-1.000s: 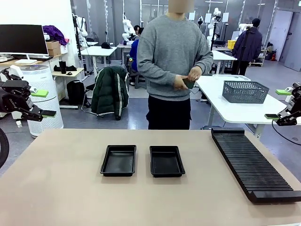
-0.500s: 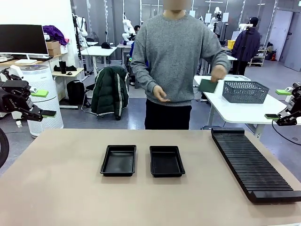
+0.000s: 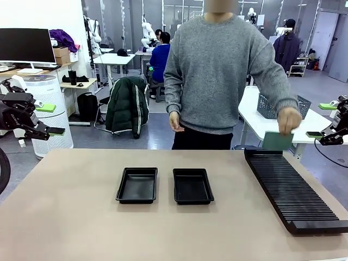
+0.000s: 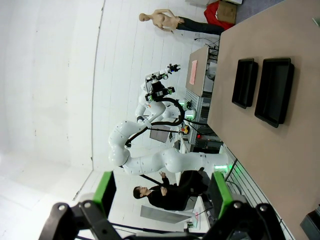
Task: Inspect and transfer BCBs to ESD trays.
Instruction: Pick up the Blank PCB from the PCB Rack and place it in the left ESD tray.
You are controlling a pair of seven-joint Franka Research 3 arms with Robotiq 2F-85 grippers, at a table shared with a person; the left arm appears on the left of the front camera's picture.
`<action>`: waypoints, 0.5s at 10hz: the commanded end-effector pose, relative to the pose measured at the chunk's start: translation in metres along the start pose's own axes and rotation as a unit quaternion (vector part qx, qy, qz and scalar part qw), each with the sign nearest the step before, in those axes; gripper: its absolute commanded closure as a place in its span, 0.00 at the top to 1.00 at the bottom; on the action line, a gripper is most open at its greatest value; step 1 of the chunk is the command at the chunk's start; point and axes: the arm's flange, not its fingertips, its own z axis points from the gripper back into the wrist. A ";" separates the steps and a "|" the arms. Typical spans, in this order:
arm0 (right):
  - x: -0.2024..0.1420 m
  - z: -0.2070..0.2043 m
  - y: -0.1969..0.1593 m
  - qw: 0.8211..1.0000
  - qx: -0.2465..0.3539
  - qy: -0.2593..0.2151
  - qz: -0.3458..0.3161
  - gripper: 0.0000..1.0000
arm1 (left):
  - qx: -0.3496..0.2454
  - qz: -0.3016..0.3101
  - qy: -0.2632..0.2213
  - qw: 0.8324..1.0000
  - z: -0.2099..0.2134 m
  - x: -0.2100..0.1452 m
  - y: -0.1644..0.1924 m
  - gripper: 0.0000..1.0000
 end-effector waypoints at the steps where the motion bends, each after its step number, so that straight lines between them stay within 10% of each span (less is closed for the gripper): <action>1: -0.001 0.001 0.000 1.000 0.001 -0.002 0.000 1.00 | 0.000 0.000 0.000 1.000 0.001 0.000 -0.001 1.00; 5: -0.001 0.001 0.000 1.000 0.001 -0.002 0.000 1.00 | 0.000 0.000 0.000 1.000 0.001 0.000 -0.001 1.00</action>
